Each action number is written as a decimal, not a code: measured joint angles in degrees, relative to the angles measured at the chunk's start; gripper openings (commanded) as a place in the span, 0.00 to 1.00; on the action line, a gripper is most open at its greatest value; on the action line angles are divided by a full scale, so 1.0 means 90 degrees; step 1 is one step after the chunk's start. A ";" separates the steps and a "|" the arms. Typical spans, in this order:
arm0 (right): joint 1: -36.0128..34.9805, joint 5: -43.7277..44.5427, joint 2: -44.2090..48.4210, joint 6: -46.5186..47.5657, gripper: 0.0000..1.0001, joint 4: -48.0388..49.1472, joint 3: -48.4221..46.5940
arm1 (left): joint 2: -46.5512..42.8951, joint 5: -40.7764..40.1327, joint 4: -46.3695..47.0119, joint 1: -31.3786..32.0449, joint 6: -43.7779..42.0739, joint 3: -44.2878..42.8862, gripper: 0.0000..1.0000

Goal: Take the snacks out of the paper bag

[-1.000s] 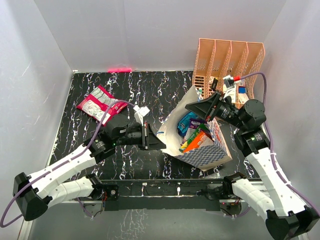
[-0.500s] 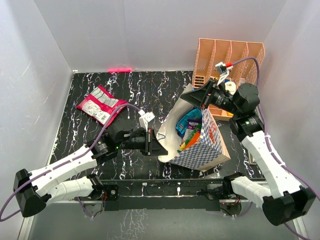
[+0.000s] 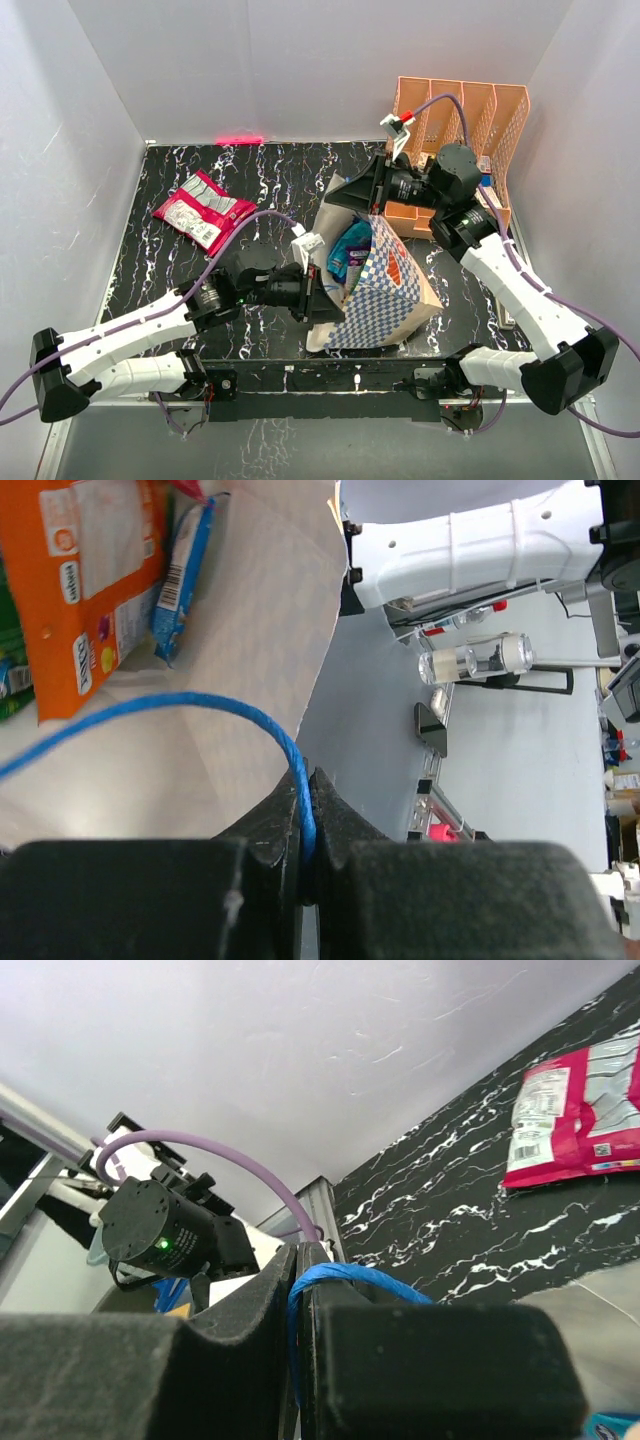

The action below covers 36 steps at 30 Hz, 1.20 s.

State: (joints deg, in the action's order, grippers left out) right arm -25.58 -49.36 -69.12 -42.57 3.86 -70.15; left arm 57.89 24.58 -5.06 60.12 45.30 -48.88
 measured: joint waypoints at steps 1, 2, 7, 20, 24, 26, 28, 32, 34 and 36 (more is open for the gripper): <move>-0.0087 0.0002 0.0000 0.0029 0.07 -0.0046 -0.0022 | 0.0000 0.0000 0.0000 0.0051 -0.0039 -0.0019 0.00; -0.0146 0.0022 0.0010 0.0073 0.07 -0.0083 -0.0041 | 0.0000 0.0002 0.0002 0.0092 -0.0066 -0.0034 0.00; -0.0148 0.0585 0.0355 0.0804 0.07 -0.0877 -0.0073 | -0.0078 -0.0015 0.0000 0.0192 -0.0141 -0.0036 0.00; -0.0146 0.1285 0.0899 0.2722 0.07 -0.2344 -0.0359 | -0.0685 -0.1681 -0.2278 0.0209 -0.0908 -0.1112 0.46; -0.0146 0.1280 0.0884 0.2873 0.07 -0.2458 -0.0359 | -0.0733 -0.2652 -0.3240 0.0209 -0.1183 -0.2038 0.69; -0.0143 0.1290 0.0884 0.2929 0.07 -0.2470 -0.0359 | -0.0750 -0.3045 -0.3626 0.0209 -0.1314 -0.2436 0.78; -0.0146 0.1324 0.0886 0.2990 0.07 -0.2504 -0.0362 | -0.0721 -0.3339 -0.3925 0.0209 -0.1484 -0.2815 0.83; -0.0146 0.1409 0.0916 0.3055 0.07 -0.2601 -0.0374 | -0.0454 -0.3514 -0.4138 0.0209 -0.1761 -0.3456 0.88; -0.0143 0.1469 0.0954 0.3050 0.07 -0.2603 -0.0374 | -0.0260 -0.3466 -0.4051 0.0209 -0.1887 -0.3682 0.87; -0.0143 0.1545 0.1025 0.3019 0.07 -0.2601 -0.0374 | -0.0044 -0.3313 -0.3815 0.0209 -0.2004 -0.3764 0.80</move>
State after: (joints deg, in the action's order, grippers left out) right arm -26.87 -35.46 -59.90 -15.40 -19.55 -73.52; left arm 57.49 -5.23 -39.40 62.00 27.27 -82.76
